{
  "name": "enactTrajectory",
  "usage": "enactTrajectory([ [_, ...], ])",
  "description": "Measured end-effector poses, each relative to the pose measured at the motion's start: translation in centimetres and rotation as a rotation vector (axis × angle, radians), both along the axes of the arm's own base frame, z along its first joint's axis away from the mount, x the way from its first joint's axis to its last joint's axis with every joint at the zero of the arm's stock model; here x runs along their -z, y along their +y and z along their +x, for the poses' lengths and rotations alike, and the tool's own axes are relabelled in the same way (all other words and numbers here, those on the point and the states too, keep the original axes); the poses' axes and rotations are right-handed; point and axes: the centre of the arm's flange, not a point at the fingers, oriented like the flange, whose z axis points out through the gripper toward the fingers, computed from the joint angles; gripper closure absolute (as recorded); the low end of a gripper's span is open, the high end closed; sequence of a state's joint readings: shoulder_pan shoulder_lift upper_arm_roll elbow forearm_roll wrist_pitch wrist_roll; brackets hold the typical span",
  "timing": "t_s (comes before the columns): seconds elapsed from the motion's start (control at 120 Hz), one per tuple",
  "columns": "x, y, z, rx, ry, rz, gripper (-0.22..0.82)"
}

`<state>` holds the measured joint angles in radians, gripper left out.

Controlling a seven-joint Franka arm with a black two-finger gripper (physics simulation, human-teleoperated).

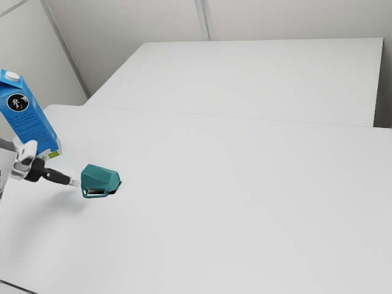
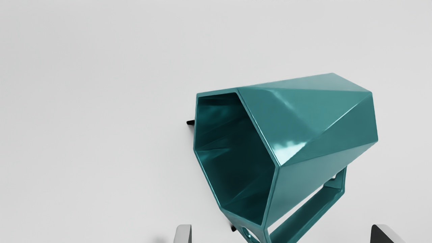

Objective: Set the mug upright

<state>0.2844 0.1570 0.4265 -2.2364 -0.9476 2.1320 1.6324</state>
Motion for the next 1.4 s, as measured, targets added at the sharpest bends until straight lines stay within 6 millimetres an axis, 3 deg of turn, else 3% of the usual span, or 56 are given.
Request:
enactTrajectory([
  [0.425,2.1,-1.2,-0.4,0.192,-0.181,-0.012,0.05],
  [0.875,3.5,-0.2,-1.0,0.29,-0.297,0.032,0.06],
  [1.092,4.3,-1.2,-0.3,0.333,-0.331,0.025,0.06],
  [1.4,4.4,-2.3,0.0,0.377,-0.374,0.017,0.24],
])
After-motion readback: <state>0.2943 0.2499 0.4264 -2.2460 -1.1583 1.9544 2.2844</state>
